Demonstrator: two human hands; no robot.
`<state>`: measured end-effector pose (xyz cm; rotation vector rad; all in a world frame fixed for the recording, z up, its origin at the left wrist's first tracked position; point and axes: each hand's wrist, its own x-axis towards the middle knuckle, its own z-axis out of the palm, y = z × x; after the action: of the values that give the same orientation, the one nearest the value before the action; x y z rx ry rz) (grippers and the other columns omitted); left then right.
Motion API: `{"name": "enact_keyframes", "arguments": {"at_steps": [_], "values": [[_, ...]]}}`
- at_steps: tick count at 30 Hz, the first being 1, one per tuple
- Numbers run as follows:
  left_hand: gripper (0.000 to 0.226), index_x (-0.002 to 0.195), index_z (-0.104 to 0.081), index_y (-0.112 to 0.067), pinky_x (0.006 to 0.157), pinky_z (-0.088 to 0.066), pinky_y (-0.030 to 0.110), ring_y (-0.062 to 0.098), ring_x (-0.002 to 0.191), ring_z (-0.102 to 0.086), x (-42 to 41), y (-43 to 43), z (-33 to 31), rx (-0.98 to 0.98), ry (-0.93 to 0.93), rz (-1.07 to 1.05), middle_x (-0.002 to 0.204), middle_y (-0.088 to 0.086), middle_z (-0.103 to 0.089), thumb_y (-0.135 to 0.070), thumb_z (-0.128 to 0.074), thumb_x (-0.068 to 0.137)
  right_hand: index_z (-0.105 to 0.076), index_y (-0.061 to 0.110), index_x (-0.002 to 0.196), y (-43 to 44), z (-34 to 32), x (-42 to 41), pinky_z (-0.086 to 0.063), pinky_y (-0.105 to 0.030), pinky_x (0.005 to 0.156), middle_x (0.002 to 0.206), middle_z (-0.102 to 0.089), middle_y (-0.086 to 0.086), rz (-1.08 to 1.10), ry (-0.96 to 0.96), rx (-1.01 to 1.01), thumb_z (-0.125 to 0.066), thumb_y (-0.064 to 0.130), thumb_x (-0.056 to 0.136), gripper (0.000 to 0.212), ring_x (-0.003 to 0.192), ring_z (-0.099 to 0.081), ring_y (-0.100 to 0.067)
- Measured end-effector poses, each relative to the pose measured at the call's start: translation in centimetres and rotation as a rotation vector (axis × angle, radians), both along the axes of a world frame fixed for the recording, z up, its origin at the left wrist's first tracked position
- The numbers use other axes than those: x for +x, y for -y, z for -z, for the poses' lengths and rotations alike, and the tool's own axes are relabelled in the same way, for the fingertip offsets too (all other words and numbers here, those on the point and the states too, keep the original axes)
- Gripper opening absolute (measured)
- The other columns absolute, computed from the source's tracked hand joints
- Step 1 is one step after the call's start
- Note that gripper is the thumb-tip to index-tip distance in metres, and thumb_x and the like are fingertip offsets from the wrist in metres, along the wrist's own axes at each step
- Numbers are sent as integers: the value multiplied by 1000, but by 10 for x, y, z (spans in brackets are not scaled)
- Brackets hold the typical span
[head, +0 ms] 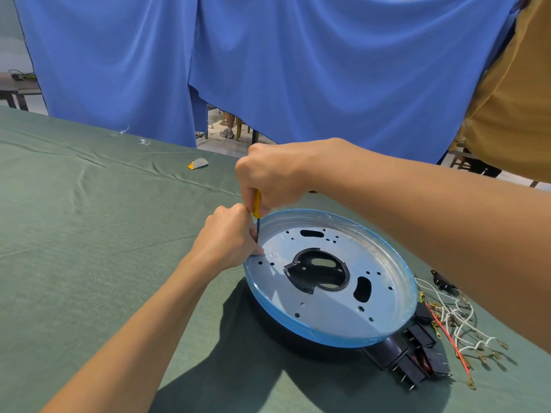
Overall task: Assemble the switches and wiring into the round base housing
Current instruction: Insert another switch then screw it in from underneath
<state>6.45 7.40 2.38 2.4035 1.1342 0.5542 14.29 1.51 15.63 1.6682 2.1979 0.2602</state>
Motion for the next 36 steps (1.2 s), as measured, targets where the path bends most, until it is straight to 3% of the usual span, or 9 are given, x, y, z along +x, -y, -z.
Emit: {"name": "enact_keyframes", "arguments": {"at_steps": [5, 7, 10, 13, 17, 20, 24, 28, 36], "values": [[13, 70, -75, -19, 64, -42, 31, 31, 83, -59, 0, 0, 1, -8, 15, -10, 79, 8, -68, -25, -86, 69, -76, 26, 94, -8, 3, 6, -34, -5, 39, 66, -48, 18, 66, -50, -15, -73, 20, 84, 12, 67, -39, 2], [11, 71, -76, -20, 65, -46, 33, 33, 84, -60, 1, -1, 1, -28, 21, -24, 81, 10, -69, -24, -86, 68, -71, 24, 83, -10, 4, 7, -33, -9, 37, 67, -54, 14, 122, -58, -7, -72, 23, 84, 2, 65, -46, -3], [10, 71, -76, -21, 71, -52, 36, 33, 87, -62, 1, -1, 2, -49, 26, -35, 85, 10, -71, -23, -86, 69, -51, 23, 69, -14, 5, 7, -41, -22, 49, 73, -65, 1, 226, -55, -39, -69, 26, 86, 25, 74, -60, -18], [10, 71, -76, -21, 68, -50, 34, 31, 85, -62, 0, -1, 3, -49, 27, -31, 83, 8, -71, -23, -86, 69, -64, 10, 74, -21, 6, -2, -40, -17, 39, 63, -60, 0, 323, -16, -64, -63, 23, 90, 21, 52, -55, -16], [9, 72, -78, -19, 65, -47, 31, 28, 84, -62, 0, -1, 3, -63, 46, -33, 81, 6, -71, -22, -86, 70, -70, 3, 92, -30, 5, -18, -24, -10, 29, 59, -52, -5, 467, -20, -144, -46, 6, 93, 24, 24, -33, -11], [9, 73, -78, -21, 67, -48, 32, 27, 85, -63, -1, -2, 2, -72, 37, -26, 82, 5, -72, -23, -87, 70, -64, 2, 94, -32, 6, -17, -28, -13, 35, 66, -53, -6, 580, -46, -211, -39, 9, 97, 25, 35, -34, -14], [10, 74, -78, -22, 77, -53, 36, 28, 91, -62, 0, -4, 3, -78, 35, -29, 89, 5, -72, -23, -87, 70, -61, 3, 100, -27, 2, -6, -54, -25, 61, 91, -66, -9, 555, -213, -181, -56, 30, 97, 27, 63, -62, -20], [10, 75, -79, -21, 72, -51, 33, 28, 88, -63, 0, -4, 3, -78, 34, -27, 87, 5, -72, -24, -87, 70, -67, 12, 87, -11, -4, 1, -38, -9, 38, 58, -66, 6, 341, -282, -78, -67, 12, 87, 1, 46, -61, -4], [7, 74, -79, -21, 64, -45, 29, 24, 83, -63, -2, -3, 4, -57, 38, -3, 79, 3, -72, -23, -85, 72, -59, 16, 69, -17, 8, -8, -36, -9, 35, 41, -59, 14, 319, -163, -25, -60, 19, 93, 24, 42, -53, 1]]}}
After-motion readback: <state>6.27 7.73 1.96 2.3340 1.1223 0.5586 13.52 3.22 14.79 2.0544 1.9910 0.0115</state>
